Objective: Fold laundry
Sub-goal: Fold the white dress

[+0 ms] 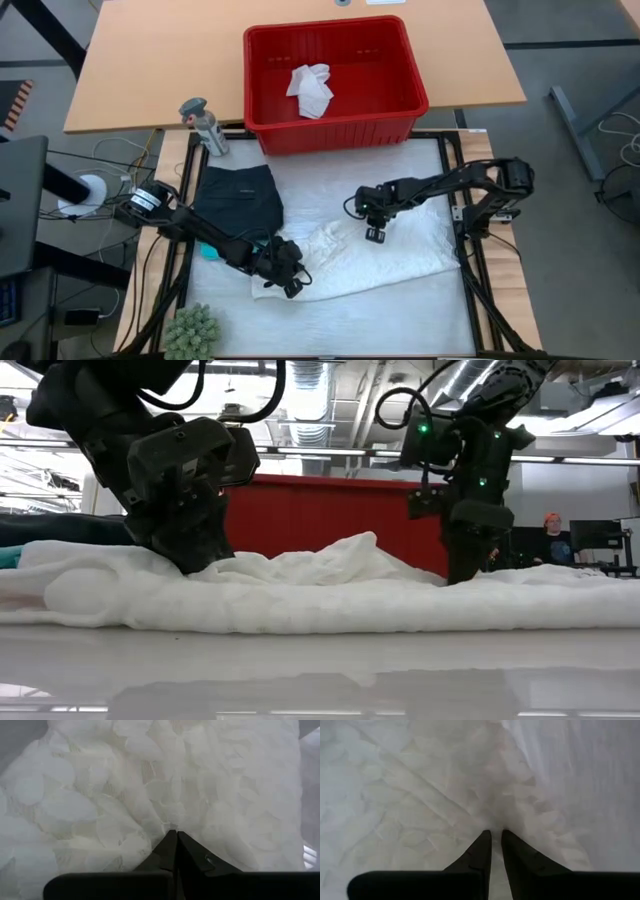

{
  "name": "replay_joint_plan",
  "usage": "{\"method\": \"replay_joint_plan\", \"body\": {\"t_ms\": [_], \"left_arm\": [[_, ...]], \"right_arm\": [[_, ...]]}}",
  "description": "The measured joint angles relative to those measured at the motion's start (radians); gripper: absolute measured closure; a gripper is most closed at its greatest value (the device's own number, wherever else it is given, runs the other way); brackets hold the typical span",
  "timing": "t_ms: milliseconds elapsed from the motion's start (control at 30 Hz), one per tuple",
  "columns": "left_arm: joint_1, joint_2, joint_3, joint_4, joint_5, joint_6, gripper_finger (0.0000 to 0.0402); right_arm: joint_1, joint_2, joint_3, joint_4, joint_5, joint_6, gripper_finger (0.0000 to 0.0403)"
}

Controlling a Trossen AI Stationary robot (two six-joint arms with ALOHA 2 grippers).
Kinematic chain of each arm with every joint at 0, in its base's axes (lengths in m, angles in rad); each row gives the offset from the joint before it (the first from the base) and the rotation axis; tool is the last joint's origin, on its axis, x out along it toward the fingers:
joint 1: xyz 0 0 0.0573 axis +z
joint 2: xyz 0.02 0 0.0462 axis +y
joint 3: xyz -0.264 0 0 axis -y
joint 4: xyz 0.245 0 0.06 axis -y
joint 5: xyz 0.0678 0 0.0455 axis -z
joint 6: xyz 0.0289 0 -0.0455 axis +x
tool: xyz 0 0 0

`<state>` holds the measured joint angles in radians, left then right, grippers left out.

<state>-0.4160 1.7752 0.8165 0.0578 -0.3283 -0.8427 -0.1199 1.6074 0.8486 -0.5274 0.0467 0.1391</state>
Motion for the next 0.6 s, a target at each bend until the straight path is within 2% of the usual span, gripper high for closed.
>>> {"method": "replay_joint_plan", "body": {"t_ms": [300,467,600], "left_arm": [[0.0,0.0,0.0,-0.036,0.003,-0.013,0.0401],[-0.001,-0.004,0.0,-0.038,0.01,-0.018,0.0401],[-0.001,-0.036,-0.001,-0.045,-0.009,-0.008,0.0401]], "right_arm": [[-0.063,-0.122,-0.003,-0.084,0.005,-0.004,0.0329],[-0.065,-0.243,-0.003,-0.102,0.004,-0.004,0.0329],[-0.048,-0.366,-0.003,-0.074,-0.084,-0.008,0.0329]]}}
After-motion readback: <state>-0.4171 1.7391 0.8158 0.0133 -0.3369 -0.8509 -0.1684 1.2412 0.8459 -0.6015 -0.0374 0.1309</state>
